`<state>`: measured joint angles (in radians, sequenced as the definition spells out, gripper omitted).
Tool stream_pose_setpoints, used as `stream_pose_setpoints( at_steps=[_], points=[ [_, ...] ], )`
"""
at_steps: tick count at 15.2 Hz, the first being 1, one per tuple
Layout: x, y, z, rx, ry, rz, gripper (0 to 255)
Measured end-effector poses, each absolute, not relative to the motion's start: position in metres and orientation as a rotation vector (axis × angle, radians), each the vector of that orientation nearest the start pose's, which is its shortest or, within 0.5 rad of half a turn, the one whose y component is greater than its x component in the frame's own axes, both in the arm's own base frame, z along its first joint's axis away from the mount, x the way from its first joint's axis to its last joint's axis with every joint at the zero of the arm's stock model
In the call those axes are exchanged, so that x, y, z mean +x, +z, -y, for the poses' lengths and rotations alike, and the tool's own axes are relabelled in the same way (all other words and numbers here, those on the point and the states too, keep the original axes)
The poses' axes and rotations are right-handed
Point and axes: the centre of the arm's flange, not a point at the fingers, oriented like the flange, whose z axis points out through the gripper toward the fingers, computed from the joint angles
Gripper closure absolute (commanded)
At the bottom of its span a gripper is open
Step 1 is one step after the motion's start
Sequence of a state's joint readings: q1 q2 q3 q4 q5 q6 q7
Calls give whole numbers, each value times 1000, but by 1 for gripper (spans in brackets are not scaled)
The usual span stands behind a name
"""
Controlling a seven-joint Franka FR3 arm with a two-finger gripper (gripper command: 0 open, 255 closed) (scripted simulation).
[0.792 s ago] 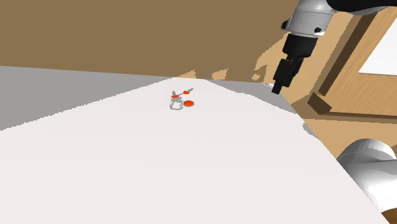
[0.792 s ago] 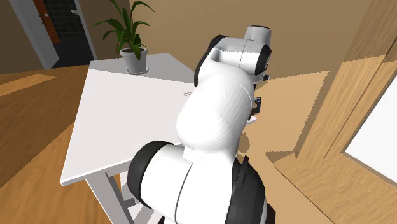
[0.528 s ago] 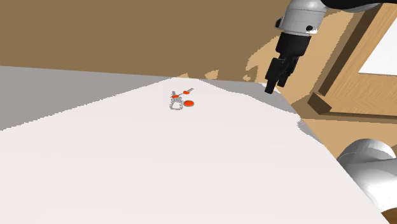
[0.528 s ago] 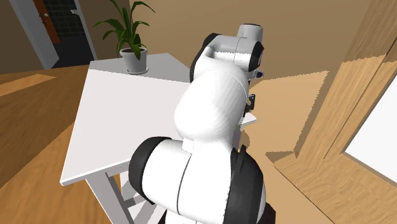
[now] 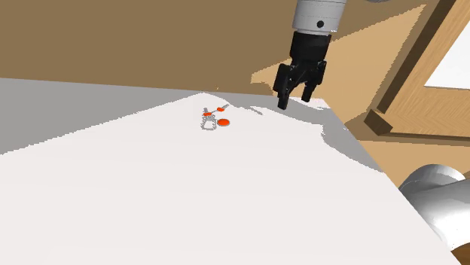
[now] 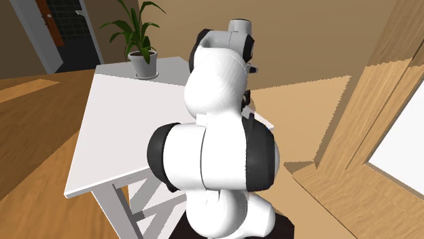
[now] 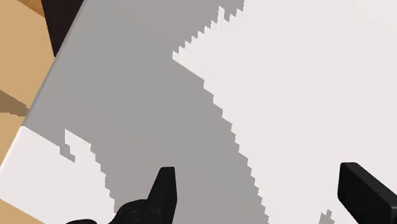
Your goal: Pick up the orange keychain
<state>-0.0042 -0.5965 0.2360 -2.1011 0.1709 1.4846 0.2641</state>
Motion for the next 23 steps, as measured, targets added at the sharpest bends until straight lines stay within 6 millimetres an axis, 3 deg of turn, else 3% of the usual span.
stream_pose_setpoints(
  at_steps=[9,15,17,23],
  points=[
    [406,637,-239,-3126,94,-330,0],
    [459,639,-299,-3127,113,-489,0],
    [465,638,-308,-3125,116,-518,0],
    [468,609,-310,-3124,118,-529,0]
  ],
)
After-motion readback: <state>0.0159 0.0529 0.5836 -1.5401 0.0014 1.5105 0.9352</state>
